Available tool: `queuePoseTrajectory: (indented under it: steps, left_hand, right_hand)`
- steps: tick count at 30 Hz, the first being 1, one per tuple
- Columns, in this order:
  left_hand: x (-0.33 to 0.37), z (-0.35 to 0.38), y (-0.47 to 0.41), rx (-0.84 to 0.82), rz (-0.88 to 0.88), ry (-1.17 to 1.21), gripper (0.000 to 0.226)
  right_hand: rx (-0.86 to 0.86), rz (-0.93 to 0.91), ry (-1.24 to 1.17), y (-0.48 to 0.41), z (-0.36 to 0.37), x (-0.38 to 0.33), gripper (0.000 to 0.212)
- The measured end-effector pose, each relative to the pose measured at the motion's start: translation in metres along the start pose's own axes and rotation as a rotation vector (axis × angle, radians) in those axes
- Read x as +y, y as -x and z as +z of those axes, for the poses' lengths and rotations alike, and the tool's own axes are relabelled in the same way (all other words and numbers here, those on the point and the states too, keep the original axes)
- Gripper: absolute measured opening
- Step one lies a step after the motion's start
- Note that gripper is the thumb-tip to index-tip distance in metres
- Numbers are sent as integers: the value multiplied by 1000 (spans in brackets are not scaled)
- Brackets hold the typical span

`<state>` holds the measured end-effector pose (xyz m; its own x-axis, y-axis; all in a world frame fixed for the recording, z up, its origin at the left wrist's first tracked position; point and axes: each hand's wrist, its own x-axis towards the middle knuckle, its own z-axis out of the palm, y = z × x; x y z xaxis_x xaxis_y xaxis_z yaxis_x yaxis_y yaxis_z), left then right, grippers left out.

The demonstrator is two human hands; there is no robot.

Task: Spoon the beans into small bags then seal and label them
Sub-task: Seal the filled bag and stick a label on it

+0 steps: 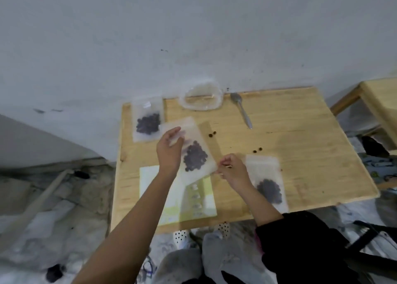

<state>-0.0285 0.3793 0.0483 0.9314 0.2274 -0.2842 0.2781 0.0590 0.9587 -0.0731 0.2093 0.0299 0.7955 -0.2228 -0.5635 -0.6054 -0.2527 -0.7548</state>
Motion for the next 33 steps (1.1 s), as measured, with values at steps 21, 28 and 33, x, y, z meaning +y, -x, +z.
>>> queuePoseTrajectory:
  steps: [21, 28, 33]
  left_hand:
    - [10, -23, -15, -151, -12, 78, 36]
    - [24, 5, 1, -464, -34, 169, 41]
    - [26, 8, 3, -391, -53, 170, 27]
  right_hand:
    - [124, -201, -81, -16, -1, -65, 6]
    - [29, -347, 15, -10, 9, -106, 7]
    - [41, -359, 77, -9, 10, -102, 12]
